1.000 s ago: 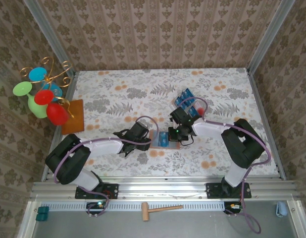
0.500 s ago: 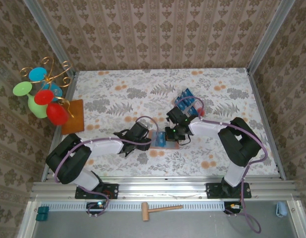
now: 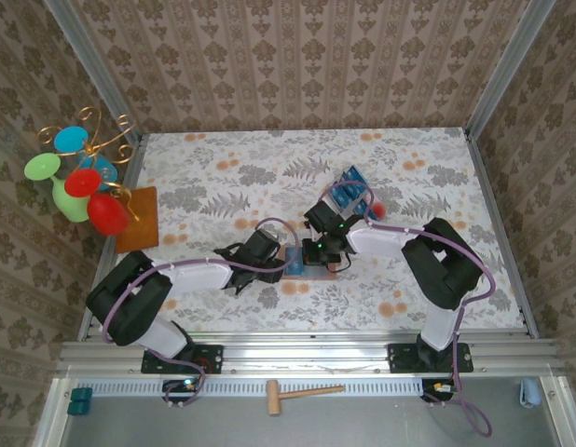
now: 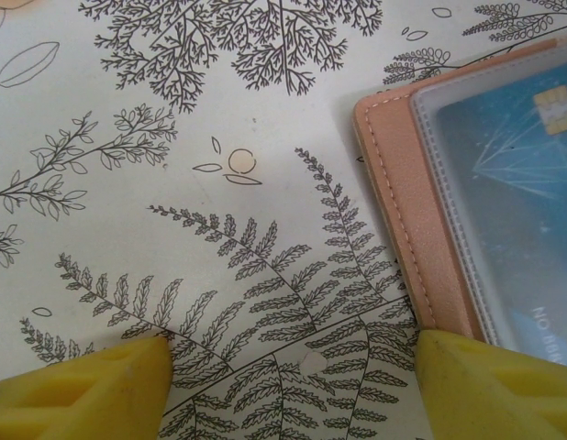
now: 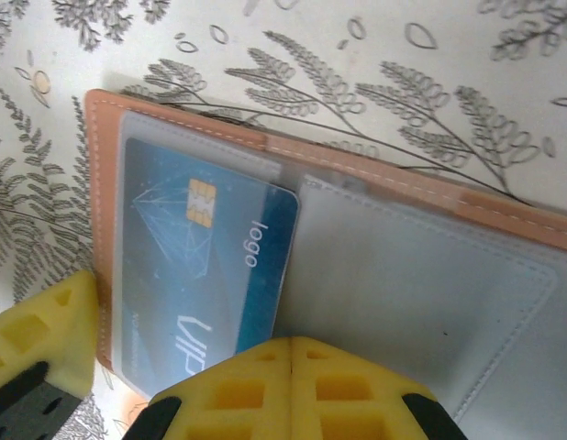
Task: Put the credit cards into the card holder
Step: Insert the credit card into the card slot.
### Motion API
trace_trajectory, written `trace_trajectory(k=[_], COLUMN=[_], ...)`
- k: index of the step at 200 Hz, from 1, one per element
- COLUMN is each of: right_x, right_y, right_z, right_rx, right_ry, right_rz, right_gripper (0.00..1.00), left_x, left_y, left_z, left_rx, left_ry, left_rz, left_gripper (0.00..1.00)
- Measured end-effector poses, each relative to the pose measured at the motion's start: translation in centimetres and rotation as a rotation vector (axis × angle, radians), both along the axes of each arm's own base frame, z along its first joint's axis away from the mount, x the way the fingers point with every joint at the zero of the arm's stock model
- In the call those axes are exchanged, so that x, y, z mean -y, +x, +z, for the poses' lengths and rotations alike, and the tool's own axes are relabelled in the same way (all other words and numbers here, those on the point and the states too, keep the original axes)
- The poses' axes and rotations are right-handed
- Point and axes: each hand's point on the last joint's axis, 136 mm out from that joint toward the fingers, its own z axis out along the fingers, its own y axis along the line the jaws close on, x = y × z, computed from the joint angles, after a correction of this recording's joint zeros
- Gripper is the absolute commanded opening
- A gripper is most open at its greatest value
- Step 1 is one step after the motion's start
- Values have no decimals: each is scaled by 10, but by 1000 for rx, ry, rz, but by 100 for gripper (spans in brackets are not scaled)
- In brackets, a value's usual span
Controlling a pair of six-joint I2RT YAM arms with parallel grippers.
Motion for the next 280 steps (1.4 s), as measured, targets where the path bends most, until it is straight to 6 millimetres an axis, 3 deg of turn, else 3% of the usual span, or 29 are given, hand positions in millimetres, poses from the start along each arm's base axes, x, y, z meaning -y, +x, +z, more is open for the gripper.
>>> trace_trajectory(k=[67, 128, 153, 216, 280], right_x=[0, 32, 37, 34, 16], right_y=[-1, -4, -1, -1, 0], right_z=[0, -6, -6, 8, 15], right_rx=[3, -18, -19, 5, 22], right_ry=[-9, -26, -25, -2, 18], right_rz=[5, -52, -63, -54, -20], right_gripper=[0, 0, 0, 0, 0], left_x=[0, 1, 1, 1, 0], left_y=[0, 0, 0, 0, 0], left_z=[0, 0, 0, 0, -1], left_rx=[1, 4, 5, 7, 7], left_ry=[0, 3, 4, 7, 7], left_rz=[3, 1, 1, 2, 2], left_gripper=[72, 72, 72, 72, 72])
